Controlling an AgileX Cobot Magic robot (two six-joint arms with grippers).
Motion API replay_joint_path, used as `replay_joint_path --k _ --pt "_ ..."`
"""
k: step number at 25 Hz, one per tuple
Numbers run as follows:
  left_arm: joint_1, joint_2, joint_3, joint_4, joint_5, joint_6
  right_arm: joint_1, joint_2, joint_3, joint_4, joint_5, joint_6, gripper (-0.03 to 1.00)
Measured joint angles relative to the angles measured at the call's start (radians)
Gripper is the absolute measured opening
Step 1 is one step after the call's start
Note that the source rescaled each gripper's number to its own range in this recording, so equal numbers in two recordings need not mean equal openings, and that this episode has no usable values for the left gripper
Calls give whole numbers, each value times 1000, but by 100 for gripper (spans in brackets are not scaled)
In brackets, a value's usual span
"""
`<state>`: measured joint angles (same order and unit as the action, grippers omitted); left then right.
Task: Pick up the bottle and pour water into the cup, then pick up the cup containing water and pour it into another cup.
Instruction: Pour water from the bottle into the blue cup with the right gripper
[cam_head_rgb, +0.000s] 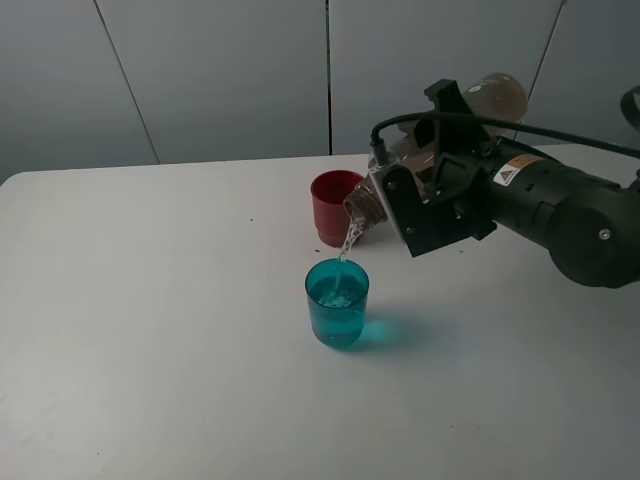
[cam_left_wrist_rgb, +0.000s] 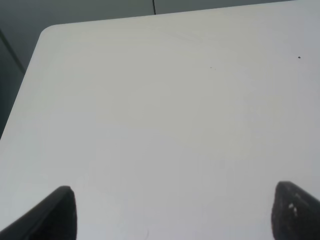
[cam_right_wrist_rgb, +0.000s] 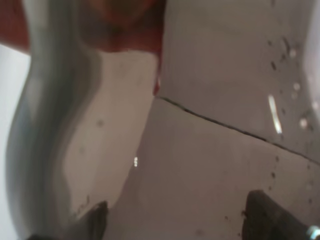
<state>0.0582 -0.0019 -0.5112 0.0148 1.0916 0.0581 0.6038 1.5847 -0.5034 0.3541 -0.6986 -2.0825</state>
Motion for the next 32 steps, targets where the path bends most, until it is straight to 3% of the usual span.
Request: replay_joint_path --k 32 --pt "0 0 0 0 0 -2 0 0 0 -2 -14 -7 1"
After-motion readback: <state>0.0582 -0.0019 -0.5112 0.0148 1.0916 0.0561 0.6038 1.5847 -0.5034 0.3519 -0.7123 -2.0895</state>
